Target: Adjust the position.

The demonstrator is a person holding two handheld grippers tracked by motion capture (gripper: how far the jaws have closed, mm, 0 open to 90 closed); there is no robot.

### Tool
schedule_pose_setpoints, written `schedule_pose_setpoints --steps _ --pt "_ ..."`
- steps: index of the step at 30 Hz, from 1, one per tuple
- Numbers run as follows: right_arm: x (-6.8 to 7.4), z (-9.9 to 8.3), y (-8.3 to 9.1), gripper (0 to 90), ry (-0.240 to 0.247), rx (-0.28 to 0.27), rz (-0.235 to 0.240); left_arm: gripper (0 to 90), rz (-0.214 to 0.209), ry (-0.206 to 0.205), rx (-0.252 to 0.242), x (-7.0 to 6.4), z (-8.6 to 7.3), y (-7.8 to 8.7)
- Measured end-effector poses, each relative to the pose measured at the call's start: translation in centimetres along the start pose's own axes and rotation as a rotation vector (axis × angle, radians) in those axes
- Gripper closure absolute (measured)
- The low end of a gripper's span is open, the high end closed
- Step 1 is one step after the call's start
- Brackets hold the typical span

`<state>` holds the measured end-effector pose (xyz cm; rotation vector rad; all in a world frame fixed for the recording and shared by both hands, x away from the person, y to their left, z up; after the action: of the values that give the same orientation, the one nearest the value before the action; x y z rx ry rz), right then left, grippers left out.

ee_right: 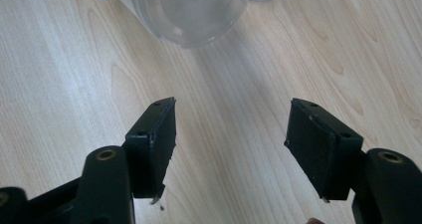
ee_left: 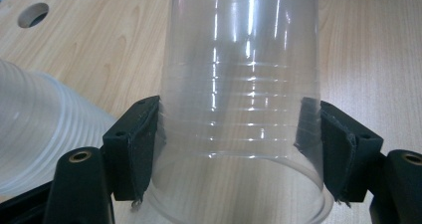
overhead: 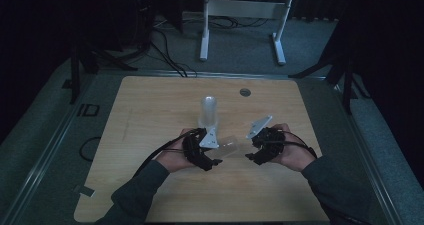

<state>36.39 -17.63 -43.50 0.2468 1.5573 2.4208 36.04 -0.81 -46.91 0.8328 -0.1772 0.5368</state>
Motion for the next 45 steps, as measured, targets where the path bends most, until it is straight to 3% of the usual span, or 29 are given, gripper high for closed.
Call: schedule_pose_setpoints --steps 29,45 --pt "1.3 0.5 -0.9 34.2 0.077 0.092 0.055 27.0 0.02 -0.092 0.051 -1.1 -0.2 -0.7" --pt "2.3 1.3 -1.3 32.2 0.153 0.13 0.085 27.0 -0.014 -0.136 0.06 -2.0 0.1 -0.8"
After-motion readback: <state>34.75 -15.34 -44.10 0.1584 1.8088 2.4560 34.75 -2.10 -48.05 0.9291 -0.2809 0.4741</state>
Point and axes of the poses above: each handheld gripper's, and its own axes: y roughly backward along the jaws, z roughly out of its top, x roughly to its left, the point moved 7 cm from there along -y, roughly forward along the jaws, and after that the axes turned 13 degrees about z, right-handed, at the moved point
